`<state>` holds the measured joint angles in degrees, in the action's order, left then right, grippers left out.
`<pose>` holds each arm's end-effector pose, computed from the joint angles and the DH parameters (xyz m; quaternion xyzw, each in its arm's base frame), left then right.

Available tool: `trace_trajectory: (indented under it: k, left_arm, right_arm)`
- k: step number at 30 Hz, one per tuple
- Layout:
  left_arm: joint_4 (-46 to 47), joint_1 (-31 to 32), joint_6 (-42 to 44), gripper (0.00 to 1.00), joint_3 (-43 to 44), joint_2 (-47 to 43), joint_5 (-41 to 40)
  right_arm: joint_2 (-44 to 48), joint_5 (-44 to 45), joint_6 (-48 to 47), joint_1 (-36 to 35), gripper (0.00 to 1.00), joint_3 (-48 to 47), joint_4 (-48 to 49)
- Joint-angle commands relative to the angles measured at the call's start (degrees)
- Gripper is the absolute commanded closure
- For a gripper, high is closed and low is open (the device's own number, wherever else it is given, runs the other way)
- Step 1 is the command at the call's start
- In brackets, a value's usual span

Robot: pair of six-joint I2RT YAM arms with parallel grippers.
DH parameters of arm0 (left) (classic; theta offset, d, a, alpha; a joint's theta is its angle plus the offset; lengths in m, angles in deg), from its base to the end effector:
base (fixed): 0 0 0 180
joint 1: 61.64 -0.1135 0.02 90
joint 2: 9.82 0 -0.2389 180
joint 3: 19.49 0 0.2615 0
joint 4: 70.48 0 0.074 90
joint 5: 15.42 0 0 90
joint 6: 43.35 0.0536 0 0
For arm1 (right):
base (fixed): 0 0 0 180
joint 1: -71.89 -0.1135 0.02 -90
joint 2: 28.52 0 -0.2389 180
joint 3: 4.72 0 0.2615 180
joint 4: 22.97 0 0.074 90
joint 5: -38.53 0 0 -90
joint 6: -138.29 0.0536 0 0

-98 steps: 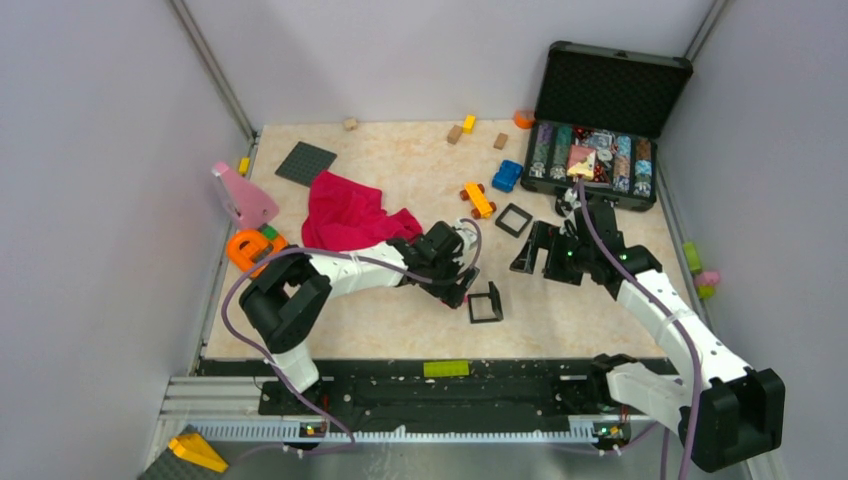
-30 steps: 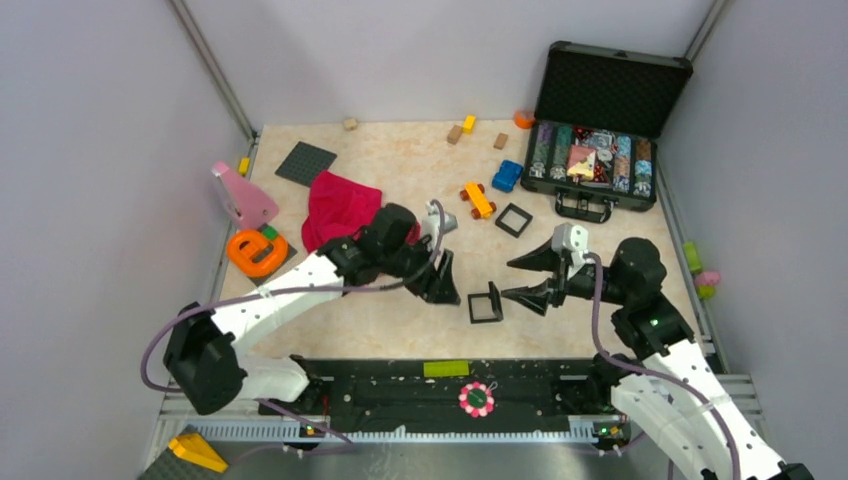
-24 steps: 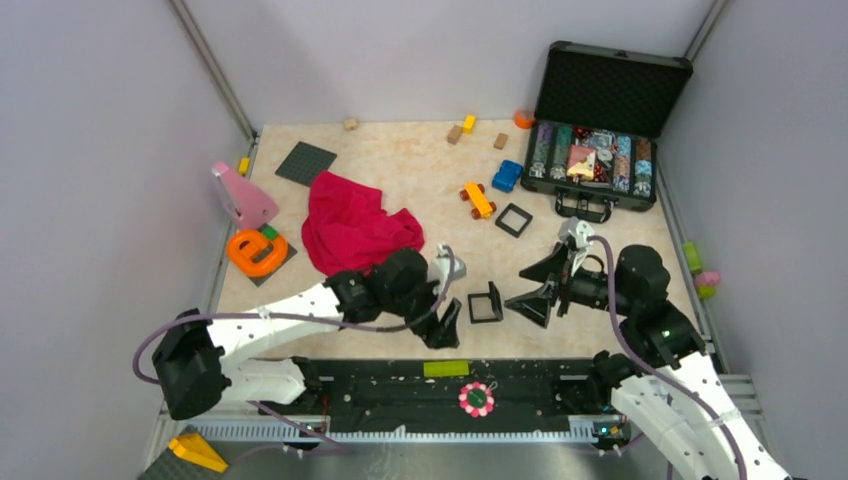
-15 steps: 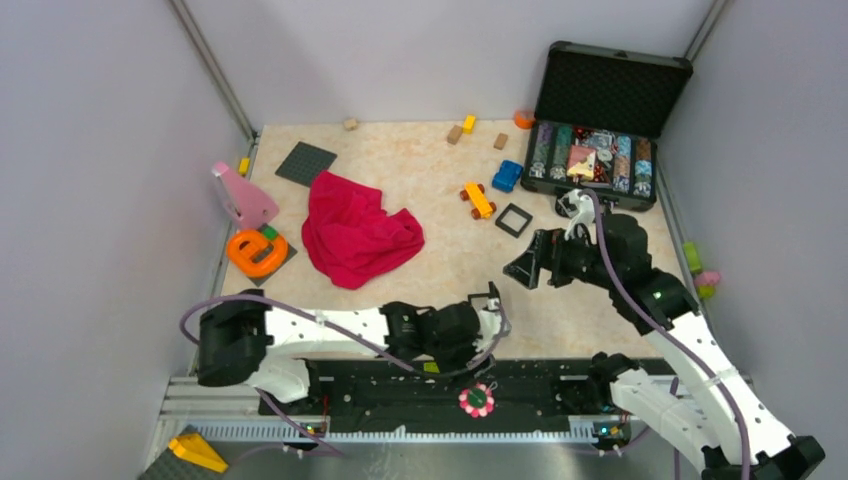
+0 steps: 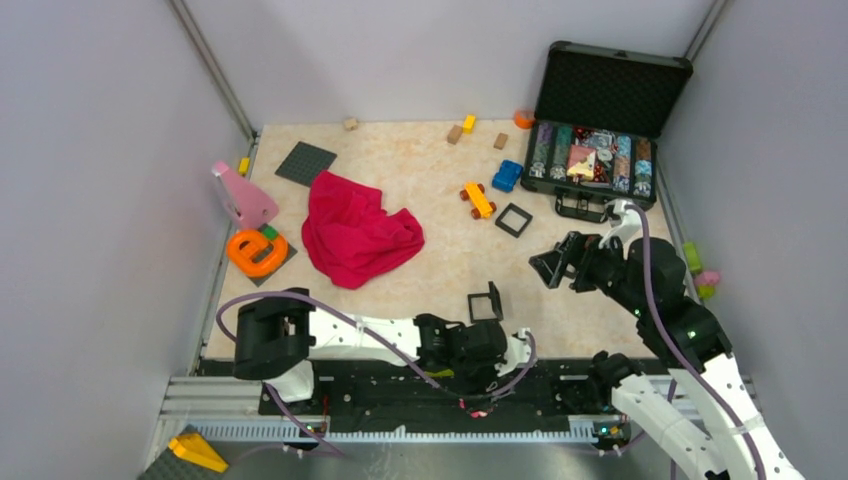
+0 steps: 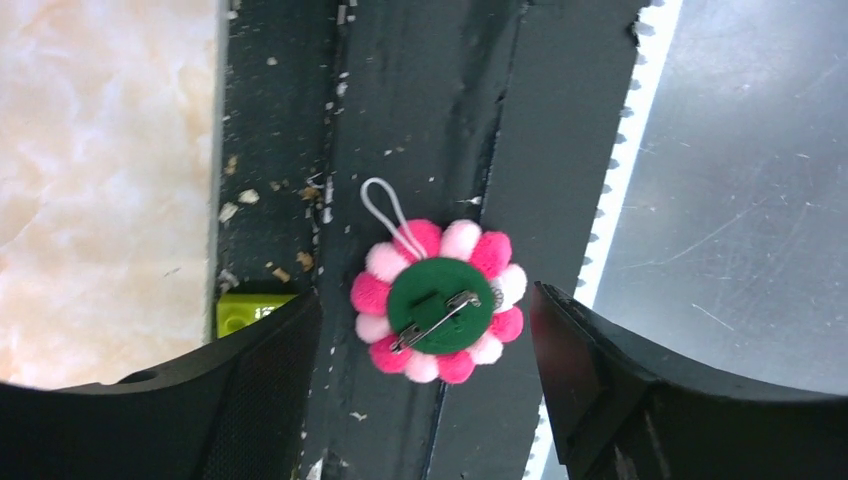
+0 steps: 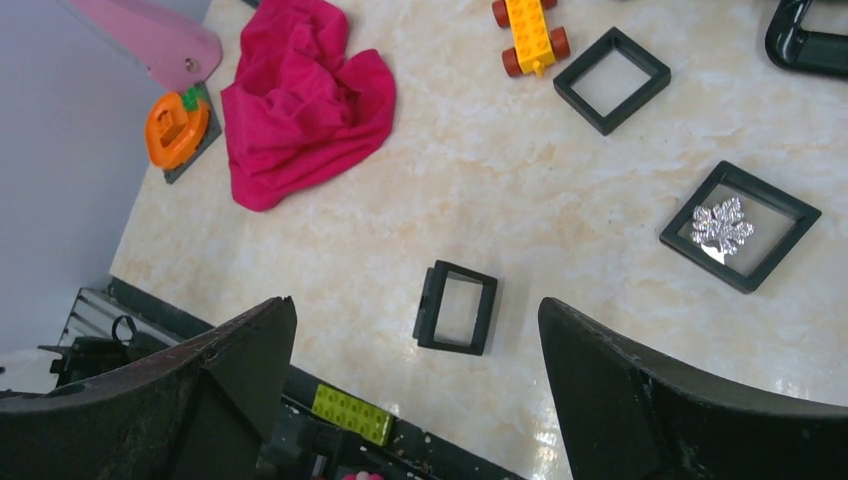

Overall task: Remove the brooch from the garment
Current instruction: Pick up the brooch from the center of the board.

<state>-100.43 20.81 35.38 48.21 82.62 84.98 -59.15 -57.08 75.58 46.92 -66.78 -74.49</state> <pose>0.0352 -0.3392 0.1393 0.5746 0.7557 -0.2794 0.1435 0.1403 0.0711 0.3278 -0.0115 0.8190 0.2880 0.4961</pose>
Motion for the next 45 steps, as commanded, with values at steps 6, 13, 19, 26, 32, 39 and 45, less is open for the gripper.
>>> trace_trajectory:
  k: [6,13,19,26,32,39,45]
  left_arm:
    - [-1.5,0.4,1.8,0.23,3.8,7.1,3.2]
    - [-5.2,0.8,1.7,0.58,5.2,6.7,-3.8]
    - [-7.7,0.7,0.4,0.85,4.8,1.7,-6.7]
    - [-5.5,-4.4,-1.6,1.0,-0.2,-9.4,-4.0]
    - [-5.8,-9.0,-3.4,1.0,-2.4,-12.7,-5.1]
    - [-4.2,-20.9,-4.9,1.0,-5.5,-19.3,-15.4]
    - [-7.2,-26.7,-3.3,1.0,1.8,-13.8,-32.8]
  right_arm:
    - [-0.2,0.3,1.4,-0.4,0.07,-1.6,-1.2]
    - [1.2,1.1,2.1,-0.5,0.07,-1.9,-1.6]
    - [1.1,1.0,2.4,-0.4,0.07,-1.6,-1.2]
    - [1.1,0.0,3.0,-0.4,0.07,-0.6,0.3]
    - [0.6,0.0,3.0,-0.4,0.07,-0.5,0.8]
    - [-0.6,-2.1,3.8,-0.4,0.08,1.0,3.4]
    - [-4.5,-5.8,4.5,-0.5,0.1,2.7,6.7]
